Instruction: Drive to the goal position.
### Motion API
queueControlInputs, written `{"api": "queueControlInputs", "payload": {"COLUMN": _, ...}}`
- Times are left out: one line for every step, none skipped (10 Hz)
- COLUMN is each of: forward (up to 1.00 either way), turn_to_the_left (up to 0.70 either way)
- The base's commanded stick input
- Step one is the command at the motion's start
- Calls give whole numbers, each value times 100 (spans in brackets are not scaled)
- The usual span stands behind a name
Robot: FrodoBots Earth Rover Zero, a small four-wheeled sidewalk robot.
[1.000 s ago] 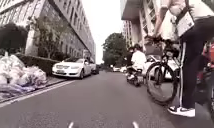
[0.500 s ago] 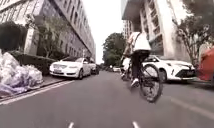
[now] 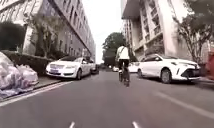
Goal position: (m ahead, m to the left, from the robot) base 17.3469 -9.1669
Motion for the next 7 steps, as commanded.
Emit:
{"api": "queueControlInputs", "payload": {"forward": 70, "turn_to_the_left": 14}}
{"api": "queueControlInputs", "payload": {"forward": 70, "turn_to_the_left": 14}}
{"api": "queueControlInputs", "payload": {"forward": 70, "turn_to_the_left": 9}}
{"api": "queueControlInputs", "payload": {"forward": 70, "turn_to_the_left": 1}}
{"api": "queueControlInputs", "payload": {"forward": 70, "turn_to_the_left": 0}}
{"api": "queueControlInputs", "payload": {"forward": 70, "turn_to_the_left": 0}}
{"api": "queueControlInputs", "payload": {"forward": 70, "turn_to_the_left": 0}}
